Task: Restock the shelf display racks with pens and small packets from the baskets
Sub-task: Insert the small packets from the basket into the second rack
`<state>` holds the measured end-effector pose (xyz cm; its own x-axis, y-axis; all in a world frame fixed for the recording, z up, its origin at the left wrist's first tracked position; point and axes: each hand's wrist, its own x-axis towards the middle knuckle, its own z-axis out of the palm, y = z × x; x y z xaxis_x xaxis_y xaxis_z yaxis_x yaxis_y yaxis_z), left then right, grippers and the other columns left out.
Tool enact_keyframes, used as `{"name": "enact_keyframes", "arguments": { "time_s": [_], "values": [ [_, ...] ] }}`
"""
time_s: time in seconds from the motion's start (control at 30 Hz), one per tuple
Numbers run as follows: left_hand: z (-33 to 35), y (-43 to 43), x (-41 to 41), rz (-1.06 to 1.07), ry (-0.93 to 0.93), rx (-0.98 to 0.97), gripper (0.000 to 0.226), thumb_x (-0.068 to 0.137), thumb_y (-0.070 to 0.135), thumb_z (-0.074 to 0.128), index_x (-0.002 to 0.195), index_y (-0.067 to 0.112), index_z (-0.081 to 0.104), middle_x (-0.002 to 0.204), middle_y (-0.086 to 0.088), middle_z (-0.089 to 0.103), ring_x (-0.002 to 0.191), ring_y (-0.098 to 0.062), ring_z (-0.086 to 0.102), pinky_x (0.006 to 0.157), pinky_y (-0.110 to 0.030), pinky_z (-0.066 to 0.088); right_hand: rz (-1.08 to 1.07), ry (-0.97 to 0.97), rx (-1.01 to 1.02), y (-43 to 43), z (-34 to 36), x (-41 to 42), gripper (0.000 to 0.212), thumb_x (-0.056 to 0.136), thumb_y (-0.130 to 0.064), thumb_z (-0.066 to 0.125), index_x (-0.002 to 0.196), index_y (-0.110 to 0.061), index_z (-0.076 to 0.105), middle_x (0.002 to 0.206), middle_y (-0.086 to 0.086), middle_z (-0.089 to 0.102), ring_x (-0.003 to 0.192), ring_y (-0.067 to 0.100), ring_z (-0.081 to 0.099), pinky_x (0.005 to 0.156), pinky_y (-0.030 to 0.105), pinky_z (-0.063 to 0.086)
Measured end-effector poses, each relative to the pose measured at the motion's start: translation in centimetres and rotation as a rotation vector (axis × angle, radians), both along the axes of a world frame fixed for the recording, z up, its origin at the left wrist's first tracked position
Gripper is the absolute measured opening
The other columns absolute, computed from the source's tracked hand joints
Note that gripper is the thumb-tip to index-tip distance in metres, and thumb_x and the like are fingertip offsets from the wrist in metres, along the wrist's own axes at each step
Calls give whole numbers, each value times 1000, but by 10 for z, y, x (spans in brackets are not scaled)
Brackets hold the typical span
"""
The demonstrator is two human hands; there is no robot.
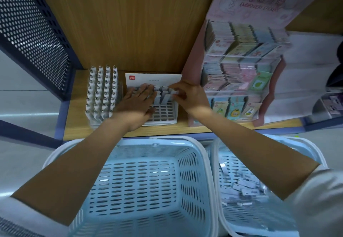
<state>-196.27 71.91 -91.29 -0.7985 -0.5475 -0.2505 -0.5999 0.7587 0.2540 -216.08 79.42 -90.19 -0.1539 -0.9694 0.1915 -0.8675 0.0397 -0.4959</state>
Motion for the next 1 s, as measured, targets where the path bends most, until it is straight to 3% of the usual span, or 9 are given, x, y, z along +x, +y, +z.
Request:
{"name": "enact_keyframes", "arguments": {
  "time_s": [0.13, 0.27, 0.33, 0.4, 0.5, 0.57, 0.67, 0.9, 1.0],
  "values": [
    [25, 23, -27, 53, 311, -66, 42, 102, 27, 42, 141, 14, 47, 153, -8, 38, 140, -28, 33, 114, -41, 26, 70, -183, -69, 43, 48, -17, 14, 88, -23, 64, 95, -14, 73, 83, -9, 65, 65, -5, 55, 64, 17, 46],
    [58, 75, -85, -169, 466, -15, 49, 95, 37, 31, 127, 11, 58, 131, -10, 56, 118, -32, 53, 98, -40, 43, -82, -315, -55, 125, 75, -45, 25, 92, -30, 54, 68, -22, 59, 54, 8, 53, 47, 18, 46, 49, 31, 37],
    [61, 104, -110, -350, 462, 39, 57, 95, 42, 27, 133, 10, 55, 139, -11, 52, 126, -31, 50, 102, -42, 42, -127, -346, 16, 169, 68, -57, 29, 92, -27, 52, 63, -24, 53, 53, 13, 50, 46, 20, 43, 48, 34, 36],
    [53, 129, -124, -481, 377, 58, 58, 99, 46, 25, 146, 16, 41, 156, -6, 32, 142, -23, 32, 113, -39, 26, -163, -350, 194, 206, 45, -67, 31, 91, -23, 53, 61, -24, 52, 53, 8, 52, 48, 14, 47, 51, 36, 40],
    [32, 146, -128, -496, 218, 91, 59, 103, 48, 25, 156, 27, 6, 163, 8, 0, 149, -12, 7, 120, -37, 12, -247, -396, 553, 238, -9, -75, 8, 91, -31, 62, 88, -23, 63, 80, -1, 65, 73, 18, 63, 70, 38, 51],
    [26, 145, -128, -491, 225, 96, 60, 103, 46, 25, 156, 29, 1, 163, 10, -2, 149, -11, 9, 120, -37, 16, -394, -444, 763, 241, -42, -73, 52, 86, -45, 65, 125, -14, 53, 117, 7, 56, 103, 22, 58, 91, 39, 48],
    [25, 143, -128, -502, 236, 112, 58, 104, 43, 24, 156, 28, 3, 163, 10, 0, 149, -12, 11, 120, -33, 15, -522, -375, 822, 234, -73, -59, 87, 76, -56, 70, 139, -7, 36, 134, 12, 35, 125, 27, 40, 106, 38, 36],
    [24, 143, -127, -499, 276, 122, 57, 104, 41, 25, 156, 26, 7, 163, 9, 4, 148, -13, 15, 119, -33, 18, -464, -447, 855, 226, -84, -30, 96, 68, -49, 80, 137, -4, 32, 132, 11, 35, 124, 25, 39, 103, 34, 38],
    [24, 143, -126, -504, 273, 122, 57, 104, 40, 25, 156, 26, 7, 163, 9, 3, 148, -14, 15, 119, -35, 19, -478, -487, 836, 224, -93, -28, 51, 64, -46, 85, 82, -19, 46, 84, 1, 43, 74, 11, 44, 61, 25, 39]
  ]
}}
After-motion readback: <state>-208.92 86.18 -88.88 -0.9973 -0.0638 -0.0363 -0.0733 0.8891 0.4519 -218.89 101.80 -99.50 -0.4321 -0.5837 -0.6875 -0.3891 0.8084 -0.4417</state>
